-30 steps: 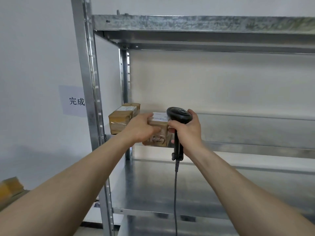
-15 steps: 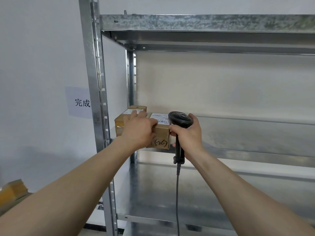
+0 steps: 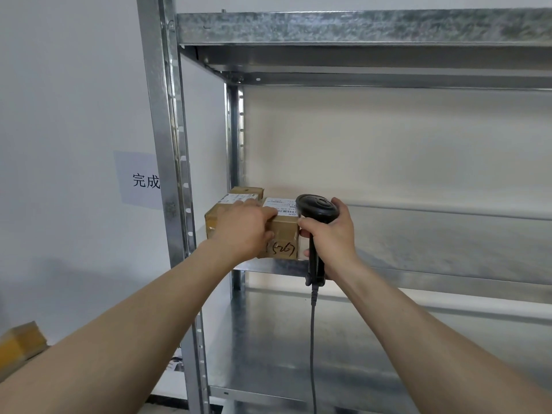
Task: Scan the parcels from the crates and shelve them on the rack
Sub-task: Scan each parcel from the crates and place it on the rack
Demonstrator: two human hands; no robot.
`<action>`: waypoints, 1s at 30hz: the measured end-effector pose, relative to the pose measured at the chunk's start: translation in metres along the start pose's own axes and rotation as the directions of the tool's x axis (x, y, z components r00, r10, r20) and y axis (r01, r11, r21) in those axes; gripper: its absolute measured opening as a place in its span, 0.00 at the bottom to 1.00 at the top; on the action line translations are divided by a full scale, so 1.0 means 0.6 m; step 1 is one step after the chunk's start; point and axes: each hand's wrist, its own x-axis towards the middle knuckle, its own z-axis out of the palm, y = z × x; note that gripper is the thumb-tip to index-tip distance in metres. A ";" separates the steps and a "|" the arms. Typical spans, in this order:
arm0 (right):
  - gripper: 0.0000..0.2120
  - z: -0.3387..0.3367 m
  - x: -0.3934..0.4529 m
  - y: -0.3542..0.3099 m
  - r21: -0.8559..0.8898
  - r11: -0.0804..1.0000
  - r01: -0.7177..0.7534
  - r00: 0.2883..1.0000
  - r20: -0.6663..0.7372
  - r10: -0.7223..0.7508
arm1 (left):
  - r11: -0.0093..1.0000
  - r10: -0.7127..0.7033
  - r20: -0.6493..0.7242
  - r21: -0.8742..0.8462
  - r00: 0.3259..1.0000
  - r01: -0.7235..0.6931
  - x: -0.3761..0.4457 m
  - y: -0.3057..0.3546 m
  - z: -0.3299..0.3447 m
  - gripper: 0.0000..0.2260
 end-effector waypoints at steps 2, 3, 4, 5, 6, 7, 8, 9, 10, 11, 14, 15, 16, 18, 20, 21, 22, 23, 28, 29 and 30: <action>0.42 0.004 0.005 0.002 0.000 1.000 -0.004 1.000 -0.007 0.004 | 1.000 0.011 -0.001 -0.002 1.000 -0.011 0.007 -0.006 0.004 0.15; 0.42 0.006 0.006 0.002 0.001 1.000 -0.004 1.000 -0.008 0.004 | 1.000 0.015 -0.001 -0.009 1.000 -0.015 0.010 -0.009 0.006 0.15; 0.42 0.007 0.008 0.003 0.003 1.000 -0.007 1.000 -0.009 0.007 | 1.000 0.018 -0.001 -0.017 1.000 -0.018 0.013 -0.012 0.008 0.15; 0.42 0.008 0.010 0.003 0.004 1.000 -0.009 1.000 -0.009 0.009 | 0.999 0.023 -0.003 -0.024 1.000 -0.023 0.016 -0.014 0.010 0.15; 0.42 0.009 0.012 0.004 0.005 1.000 -0.010 1.000 -0.009 0.010 | 0.999 0.029 -0.009 -0.029 1.000 -0.029 0.018 -0.017 0.013 0.15; 0.42 0.010 0.014 0.005 0.003 1.000 -0.010 1.000 -0.010 0.010 | 0.999 0.033 -0.013 -0.034 0.999 -0.034 0.019 -0.019 0.016 0.16; 0.42 0.011 0.015 0.006 0.000 1.000 -0.009 1.000 -0.012 0.009 | 0.999 0.035 -0.018 -0.040 0.999 -0.035 0.018 -0.021 0.019 0.17; 0.42 0.011 0.017 0.007 -0.003 1.000 -0.005 1.000 -0.013 0.005 | 0.998 0.030 -0.021 -0.047 0.999 -0.031 0.017 -0.022 0.023 0.19; 0.42 0.012 0.018 0.007 -0.006 1.000 0.000 1.000 -0.013 0.000 | 0.998 0.025 -0.028 -0.056 0.999 -0.026 0.016 -0.022 0.027 0.20; 0.42 0.012 0.019 0.009 -0.005 1.000 0.002 1.000 -0.014 -0.002 | 0.998 0.020 -0.036 -0.062 0.999 -0.022 0.016 -0.023 0.030 0.21; 0.42 0.014 0.025 0.013 -0.004 1.000 0.005 1.000 -0.017 -0.005 | 0.997 0.020 -0.055 -0.071 0.998 -0.024 0.018 -0.025 0.037 0.22; 0.42 0.015 0.026 0.013 -0.008 1.000 0.007 1.000 -0.018 -0.007 | 0.997 0.022 -0.056 -0.076 0.998 -0.026 0.020 -0.026 0.038 0.22; 0.42 0.015 0.028 0.013 -0.008 1.000 0.008 1.000 -0.017 -0.008 | 0.996 0.024 -0.057 -0.081 0.998 -0.029 0.022 -0.026 0.039 0.22; 0.42 0.015 0.032 0.013 -0.003 1.000 0.013 1.000 -0.015 -0.013 | 0.996 0.025 -0.060 -0.087 0.998 -0.031 0.026 -0.027 0.042 0.22; 0.42 0.015 0.034 0.013 -0.002 1.000 0.016 1.000 -0.015 -0.016 | 0.995 0.025 -0.066 -0.091 0.997 -0.031 0.029 -0.029 0.046 0.22; 0.42 0.015 0.035 0.013 -0.001 1.000 0.016 1.000 -0.016 -0.016 | 0.995 0.027 -0.070 -0.092 0.997 -0.033 0.030 -0.030 0.048 0.22; 0.42 0.014 0.035 0.014 -0.001 1.000 0.016 1.000 -0.015 -0.016 | 0.995 0.029 -0.073 -0.093 0.997 -0.036 0.031 -0.031 0.048 0.22; 0.42 0.013 0.036 0.015 0.000 1.000 0.014 1.000 -0.014 -0.014 | 0.995 0.031 -0.074 -0.095 0.997 -0.038 0.031 -0.033 0.048 0.22; 0.43 0.004 0.030 0.022 0.009 1.000 0.026 1.000 -0.013 -0.026 | 0.998 0.049 -0.100 -0.045 0.994 -0.054 0.020 -0.029 0.043 0.26; 0.43 0.003 0.027 0.022 0.005 0.999 0.033 0.999 -0.016 -0.033 | 0.998 0.047 -0.111 -0.034 0.993 -0.051 0.015 -0.026 0.042 0.27; 0.44 0.001 0.024 0.023 -0.004 0.999 0.043 0.999 -0.022 -0.043 | 0.999 0.041 -0.120 -0.026 0.992 -0.044 0.011 -0.022 0.041 0.28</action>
